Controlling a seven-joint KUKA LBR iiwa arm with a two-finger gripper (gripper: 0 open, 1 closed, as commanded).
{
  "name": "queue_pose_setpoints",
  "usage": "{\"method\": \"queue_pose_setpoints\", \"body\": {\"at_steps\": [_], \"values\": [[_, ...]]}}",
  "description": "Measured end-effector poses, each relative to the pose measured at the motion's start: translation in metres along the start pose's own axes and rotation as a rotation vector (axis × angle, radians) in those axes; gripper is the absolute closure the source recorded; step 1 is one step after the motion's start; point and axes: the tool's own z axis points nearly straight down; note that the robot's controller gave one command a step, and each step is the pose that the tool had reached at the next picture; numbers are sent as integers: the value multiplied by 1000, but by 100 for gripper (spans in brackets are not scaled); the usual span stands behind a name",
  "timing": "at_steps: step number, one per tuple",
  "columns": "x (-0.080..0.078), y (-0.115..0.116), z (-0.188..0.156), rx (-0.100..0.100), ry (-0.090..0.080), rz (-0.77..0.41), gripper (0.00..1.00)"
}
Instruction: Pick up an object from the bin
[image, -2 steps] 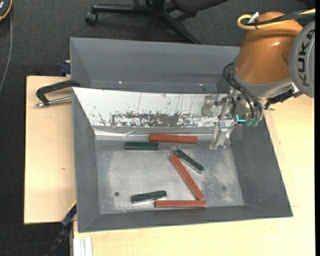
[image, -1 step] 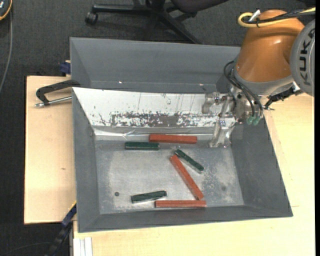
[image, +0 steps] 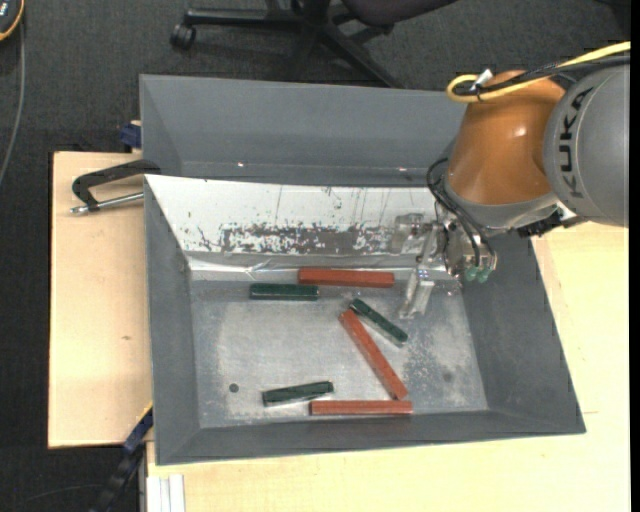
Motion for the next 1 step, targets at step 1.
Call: {"method": "queue_pose_setpoints", "body": {"at_steps": [1], "values": [[4,1,64,0,8,21,0]]}}
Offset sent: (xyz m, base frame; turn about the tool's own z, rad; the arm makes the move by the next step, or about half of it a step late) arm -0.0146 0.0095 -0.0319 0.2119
